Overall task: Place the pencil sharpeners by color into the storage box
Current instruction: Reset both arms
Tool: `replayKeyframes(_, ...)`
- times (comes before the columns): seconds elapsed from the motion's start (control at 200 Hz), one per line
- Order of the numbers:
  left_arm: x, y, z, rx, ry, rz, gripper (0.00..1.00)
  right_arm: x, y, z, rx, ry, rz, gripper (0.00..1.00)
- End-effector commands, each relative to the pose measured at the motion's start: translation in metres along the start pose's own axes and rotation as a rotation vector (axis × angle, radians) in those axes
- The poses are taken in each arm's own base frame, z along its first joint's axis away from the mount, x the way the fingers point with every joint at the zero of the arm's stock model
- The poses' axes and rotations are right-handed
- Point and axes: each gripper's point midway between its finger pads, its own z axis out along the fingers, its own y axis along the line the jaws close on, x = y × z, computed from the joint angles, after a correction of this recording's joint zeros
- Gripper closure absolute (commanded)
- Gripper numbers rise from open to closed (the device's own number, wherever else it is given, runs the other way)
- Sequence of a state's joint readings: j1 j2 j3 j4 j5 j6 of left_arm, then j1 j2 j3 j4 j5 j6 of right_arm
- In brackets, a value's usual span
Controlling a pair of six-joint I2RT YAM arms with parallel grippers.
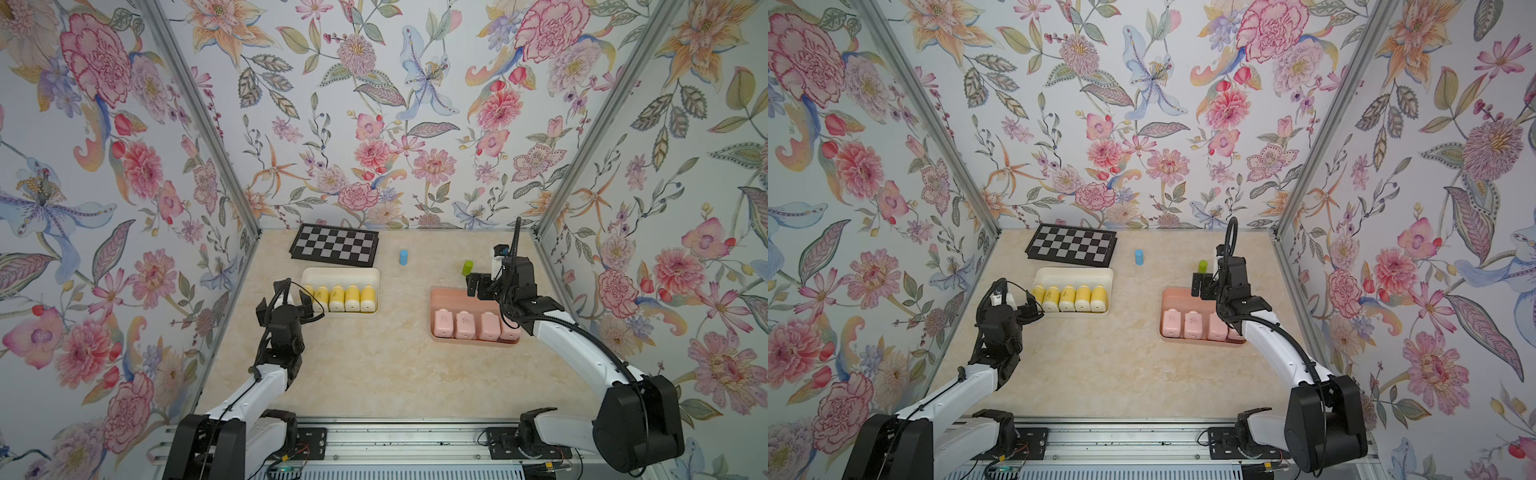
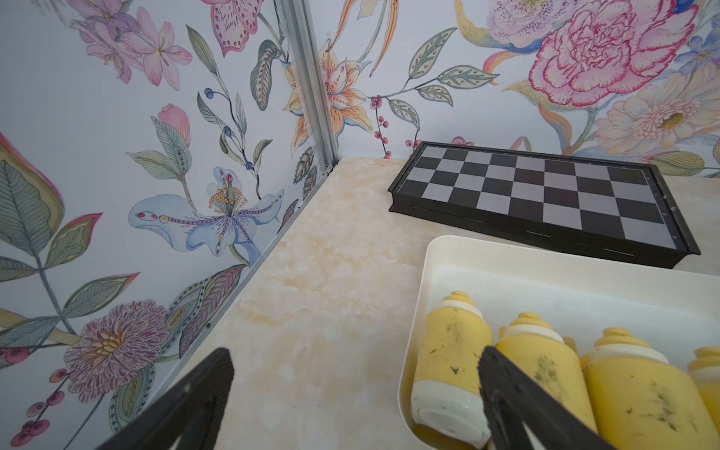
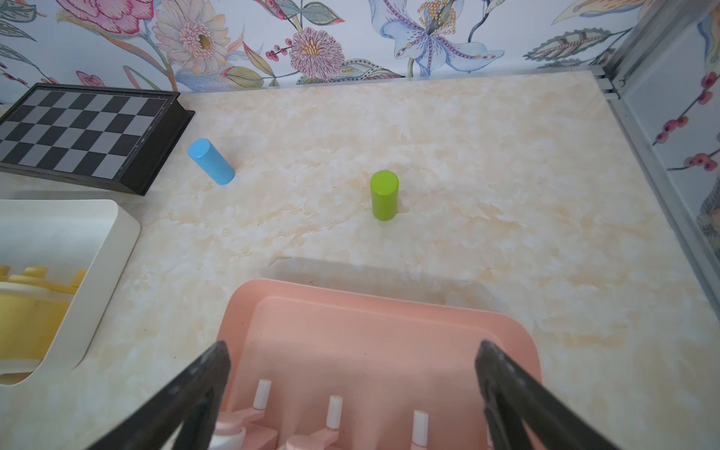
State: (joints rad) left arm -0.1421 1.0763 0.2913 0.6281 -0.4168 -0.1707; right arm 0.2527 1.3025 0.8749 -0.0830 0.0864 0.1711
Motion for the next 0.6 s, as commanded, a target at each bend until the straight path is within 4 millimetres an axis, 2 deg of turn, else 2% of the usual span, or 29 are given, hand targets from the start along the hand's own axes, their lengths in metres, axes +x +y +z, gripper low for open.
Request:
replayKeyframes(0.0,-0.027,0.016,-0.003,-0.077,-0.151,-0.031,0.01,-0.015,-0.015,0.007,0.088,-0.119,-0.032,0.00)
replayKeyframes(0.125,-0.016,0.020,-0.003,-0.102,-0.159,-0.012,0.00,-0.013,-0.024,0.014,0.129,-0.176,-0.060,0.00)
replayKeyframes(0.28,-0.014,0.024,-0.004,-0.121,-0.196,0.005,0.01,-0.005,-0.037,0.020,0.197,-0.196,-0.125,0.00)
replayKeyframes(0.32,-0.017,0.026,-0.004,-0.131,-0.208,0.002,0.00,-0.002,-0.041,0.019,0.209,-0.199,-0.137,0.00)
replayKeyframes(0.345,-0.005,0.027,-0.006,-0.132,-0.188,0.018,0.01,0.000,-0.043,0.018,0.217,-0.198,-0.145,0.00)
replayKeyframes(0.595,0.001,0.032,-0.002,-0.130,-0.201,0.012,0.01,0.021,-0.070,0.013,0.256,-0.204,-0.138,0.00)
